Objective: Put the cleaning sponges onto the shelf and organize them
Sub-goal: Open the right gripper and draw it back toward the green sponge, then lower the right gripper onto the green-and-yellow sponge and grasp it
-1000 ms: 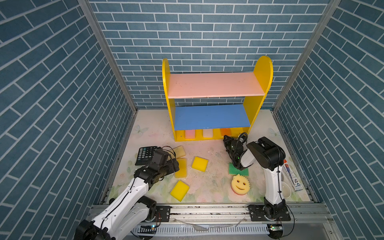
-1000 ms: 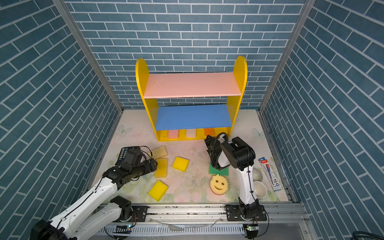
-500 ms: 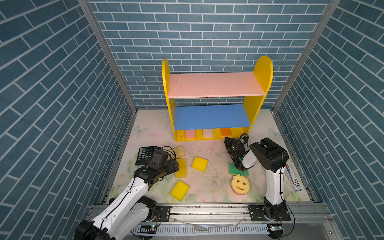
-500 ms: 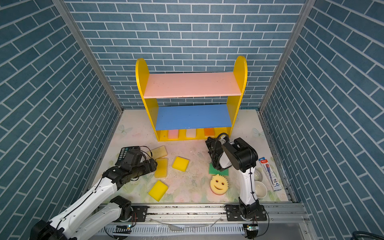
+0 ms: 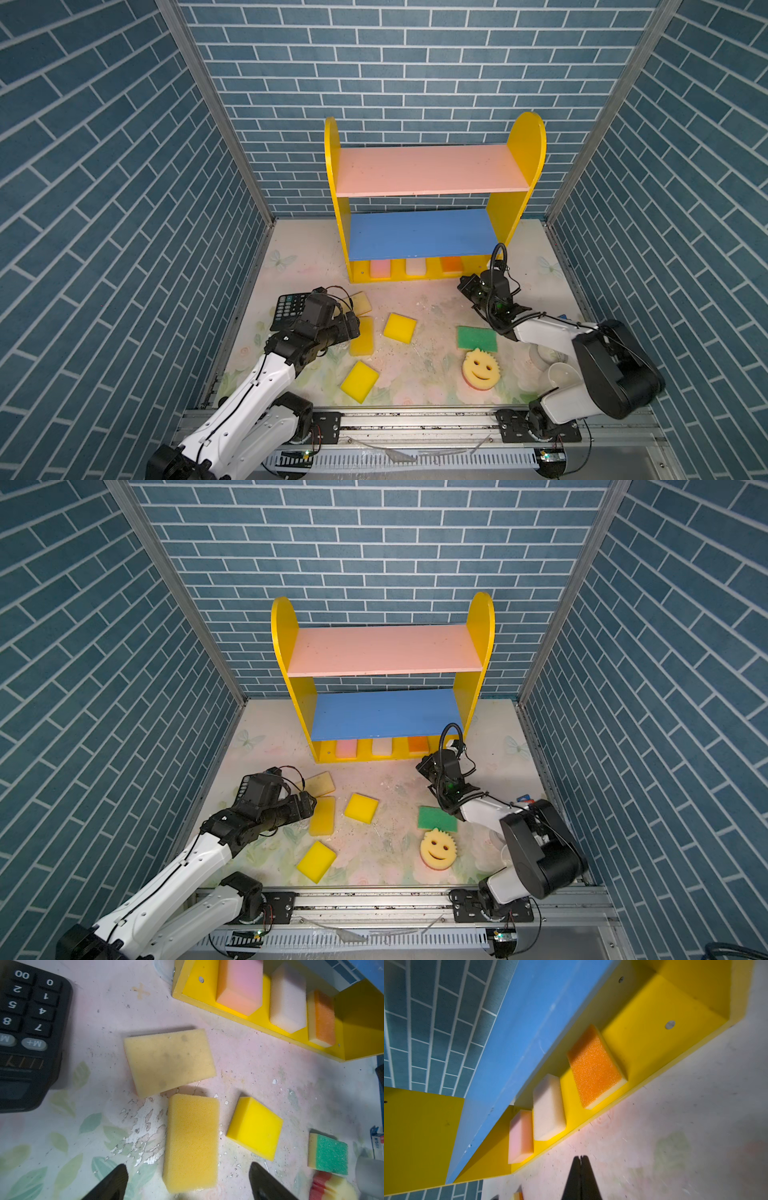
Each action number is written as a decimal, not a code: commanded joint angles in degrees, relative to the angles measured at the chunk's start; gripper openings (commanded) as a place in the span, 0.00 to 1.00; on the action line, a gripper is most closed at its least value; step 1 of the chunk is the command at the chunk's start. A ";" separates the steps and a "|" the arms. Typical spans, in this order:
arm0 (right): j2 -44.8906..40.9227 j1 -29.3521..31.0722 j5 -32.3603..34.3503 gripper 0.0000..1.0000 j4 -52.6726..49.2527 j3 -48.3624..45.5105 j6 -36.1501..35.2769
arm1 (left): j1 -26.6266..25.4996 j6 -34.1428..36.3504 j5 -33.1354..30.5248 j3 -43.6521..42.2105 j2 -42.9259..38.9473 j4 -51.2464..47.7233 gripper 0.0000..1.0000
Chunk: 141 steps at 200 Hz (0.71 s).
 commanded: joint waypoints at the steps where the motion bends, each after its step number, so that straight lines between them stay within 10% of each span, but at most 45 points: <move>1: -5.91 -1.95 1.15 0.22 -33.29 6.82 -10.62 | 0.35 -0.59 2.47 -0.16 0.29 1.62 0.92; 37: -13.26 -2.75 0.49 0.54 -51.30 9.39 -15.70 | 0.35 -0.74 3.40 -0.08 0.96 3.16 0.92; 141: -16.60 -5.75 -10.85 0.56 -43.14 -7.36 -11.28 | 0.16 -2.99 7.44 0.15 7.60 9.65 0.90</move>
